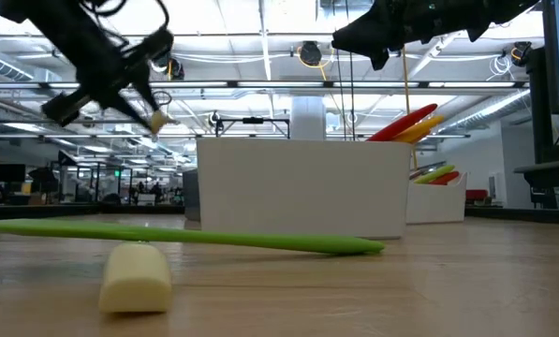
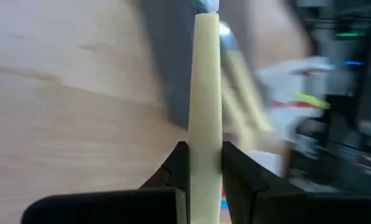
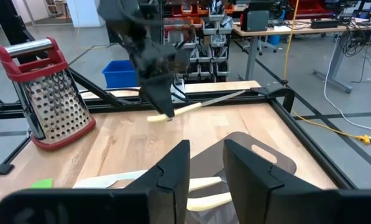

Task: Pick & Place Kitchen Items
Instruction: Put the yellow knife into the black bin

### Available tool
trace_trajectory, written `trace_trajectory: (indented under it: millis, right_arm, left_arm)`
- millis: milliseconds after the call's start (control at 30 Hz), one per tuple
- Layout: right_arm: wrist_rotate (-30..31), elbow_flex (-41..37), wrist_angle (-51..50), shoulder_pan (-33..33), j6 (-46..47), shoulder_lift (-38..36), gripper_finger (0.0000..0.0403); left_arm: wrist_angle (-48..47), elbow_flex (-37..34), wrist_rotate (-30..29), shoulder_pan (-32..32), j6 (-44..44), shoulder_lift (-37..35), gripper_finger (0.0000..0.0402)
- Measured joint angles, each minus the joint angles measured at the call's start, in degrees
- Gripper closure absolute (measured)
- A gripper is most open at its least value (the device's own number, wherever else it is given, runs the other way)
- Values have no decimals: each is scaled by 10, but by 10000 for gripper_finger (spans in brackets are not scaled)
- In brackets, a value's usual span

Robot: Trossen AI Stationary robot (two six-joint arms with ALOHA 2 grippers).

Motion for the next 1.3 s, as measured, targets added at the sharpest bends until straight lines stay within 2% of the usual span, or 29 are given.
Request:
trace_trajectory:
  millis: [233, 467, 600, 733, 933, 1167, 1300]
  right_arm:
    - [0, 0, 0, 0, -2, 0, 314]
    - [0, 0, 1, 0, -13, 0, 314]
    - [0, 0, 1, 0, -13, 0, 314]
    - [0, 0, 1, 0, -13, 0, 314]
    - [0, 0, 0, 0, -13, 0, 314]
    - [0, 0, -13, 0, -13, 0, 314]
    - [0, 0, -18, 0, -13, 0, 314]
  left_arm:
    - [169, 1, -6, -1, 39, 21, 355]
    - [366, 2, 19, -1, 34, 105, 355]
    - [438, 2, 46, -1, -7, 155, 355]
    - [461, 2, 68, -1, -44, 186, 355]
    - [444, 2, 106, 15, -104, 194, 355]
    - [409, 2, 194, 52, -181, 194, 355]
    - [410, 2, 203, 83, -187, 194, 355]
